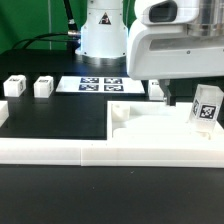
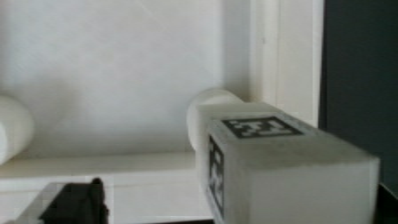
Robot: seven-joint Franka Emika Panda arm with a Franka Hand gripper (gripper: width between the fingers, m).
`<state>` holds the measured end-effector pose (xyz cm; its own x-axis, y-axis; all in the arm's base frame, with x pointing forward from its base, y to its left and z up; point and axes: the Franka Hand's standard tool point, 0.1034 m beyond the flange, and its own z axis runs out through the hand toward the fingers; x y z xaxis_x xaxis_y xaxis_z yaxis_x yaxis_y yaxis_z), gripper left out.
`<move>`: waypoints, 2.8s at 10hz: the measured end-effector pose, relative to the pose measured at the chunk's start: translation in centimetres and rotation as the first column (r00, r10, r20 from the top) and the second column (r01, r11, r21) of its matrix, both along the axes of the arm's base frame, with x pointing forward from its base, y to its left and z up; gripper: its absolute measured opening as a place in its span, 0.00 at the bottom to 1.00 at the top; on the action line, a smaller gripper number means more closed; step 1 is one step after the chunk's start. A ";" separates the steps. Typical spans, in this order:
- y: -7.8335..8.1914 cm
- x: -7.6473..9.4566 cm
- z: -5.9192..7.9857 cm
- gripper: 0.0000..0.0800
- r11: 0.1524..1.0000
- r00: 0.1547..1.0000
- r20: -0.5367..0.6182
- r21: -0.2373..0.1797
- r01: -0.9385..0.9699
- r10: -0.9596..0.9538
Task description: Assemble square table
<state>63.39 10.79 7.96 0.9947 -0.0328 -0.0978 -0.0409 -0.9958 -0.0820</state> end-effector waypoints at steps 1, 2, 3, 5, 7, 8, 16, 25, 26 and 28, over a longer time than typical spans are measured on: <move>0.2 -0.4 -0.5 0.81 1.000 1.000 -0.012 0.001 0.015 -0.015; 0.4 -0.5 -0.7 0.81 1.000 1.000 -0.012 0.002 0.015 -0.015; 0.7 -0.5 -1.0 0.81 1.000 1.000 -0.005 0.001 0.015 -0.015; 0.6 -0.5 -1.0 0.81 0.999 0.999 -0.007 -0.002 0.035 -0.035; 0.6 -0.5 -1.0 0.49 0.994 0.994 -0.013 -0.009 0.110 -0.110; 0.6 -0.5 -1.0 0.49 0.982 0.982 -0.019 -0.018 0.189 -0.189; 1.0 -0.4 -1.2 0.36 0.668 0.669 -0.014 -0.075 0.740 -0.743; 1.5 -0.4 -1.5 0.47 0.218 0.215 -0.063 -0.041 0.975 -0.975; 1.6 -0.5 -1.3 0.71 0.338 0.335 -0.064 -0.039 0.940 -0.940; 1.7 -0.5 -1.1 0.79 0.624 0.624 -0.013 -0.011 0.782 -0.782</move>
Offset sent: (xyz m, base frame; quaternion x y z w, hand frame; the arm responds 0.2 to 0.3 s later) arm 0.0000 0.0000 0.0000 0.0000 0.0000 0.0000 1.0000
